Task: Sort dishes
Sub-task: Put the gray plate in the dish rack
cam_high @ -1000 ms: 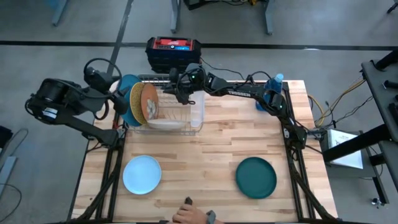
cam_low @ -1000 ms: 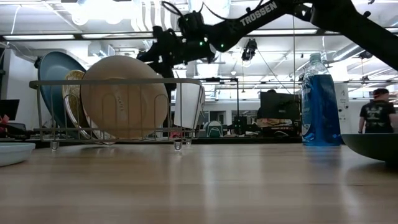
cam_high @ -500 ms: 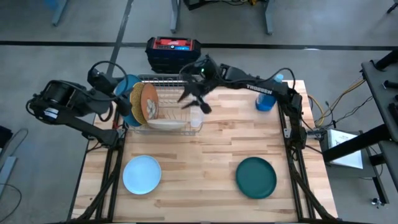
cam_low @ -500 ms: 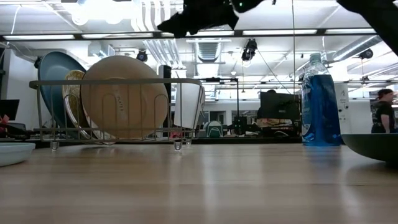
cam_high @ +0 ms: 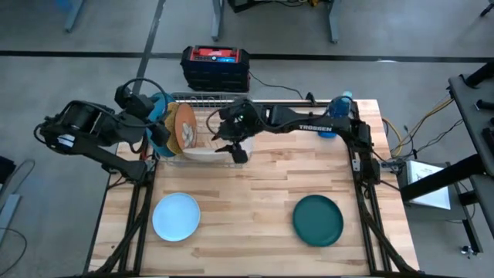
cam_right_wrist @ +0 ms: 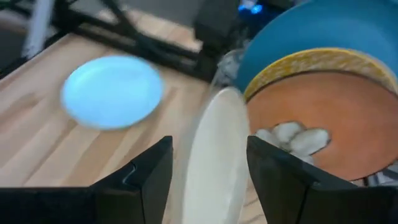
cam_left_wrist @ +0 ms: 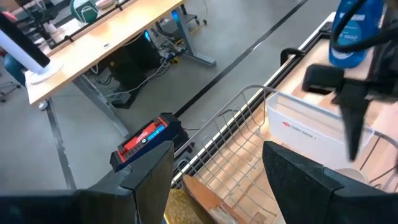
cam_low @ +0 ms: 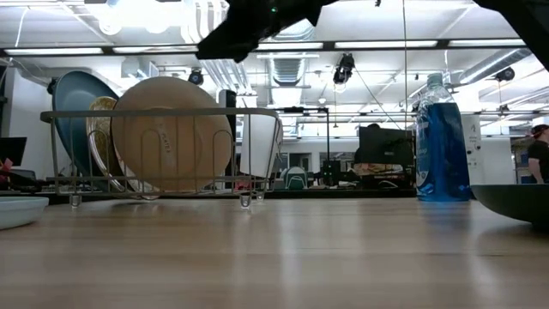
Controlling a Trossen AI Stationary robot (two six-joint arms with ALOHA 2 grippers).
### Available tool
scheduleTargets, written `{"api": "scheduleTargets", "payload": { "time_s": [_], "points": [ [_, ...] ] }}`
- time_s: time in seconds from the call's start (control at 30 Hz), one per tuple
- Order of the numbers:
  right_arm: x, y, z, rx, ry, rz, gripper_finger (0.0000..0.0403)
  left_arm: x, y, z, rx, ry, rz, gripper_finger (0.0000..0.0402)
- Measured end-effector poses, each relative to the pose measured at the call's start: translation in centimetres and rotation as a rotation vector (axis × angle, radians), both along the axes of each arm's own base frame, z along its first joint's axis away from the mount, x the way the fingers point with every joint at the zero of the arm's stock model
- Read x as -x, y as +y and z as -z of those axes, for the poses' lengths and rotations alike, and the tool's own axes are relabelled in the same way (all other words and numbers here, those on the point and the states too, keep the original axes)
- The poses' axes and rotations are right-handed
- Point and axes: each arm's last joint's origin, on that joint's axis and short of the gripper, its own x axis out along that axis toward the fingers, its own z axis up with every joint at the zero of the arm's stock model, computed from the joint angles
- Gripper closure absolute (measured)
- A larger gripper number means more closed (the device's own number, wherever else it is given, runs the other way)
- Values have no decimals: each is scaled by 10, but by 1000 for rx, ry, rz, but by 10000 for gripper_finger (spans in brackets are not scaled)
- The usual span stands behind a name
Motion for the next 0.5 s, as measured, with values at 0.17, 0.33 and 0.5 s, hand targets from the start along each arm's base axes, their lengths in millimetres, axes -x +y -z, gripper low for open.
{"api": "scheduleTargets", "payload": {
  "time_s": [0.17,0.33,0.5],
  "points": [
    [-10,4,14,-4,-11,102,206,-3,-1,-3,-9,-15,16,167],
    [-20,4,34,-85,31,150,207,-5,-2,-5,5,-16,62,167],
    [-29,11,55,-149,87,174,206,-11,-4,-6,30,-13,132,167]
  ]
}}
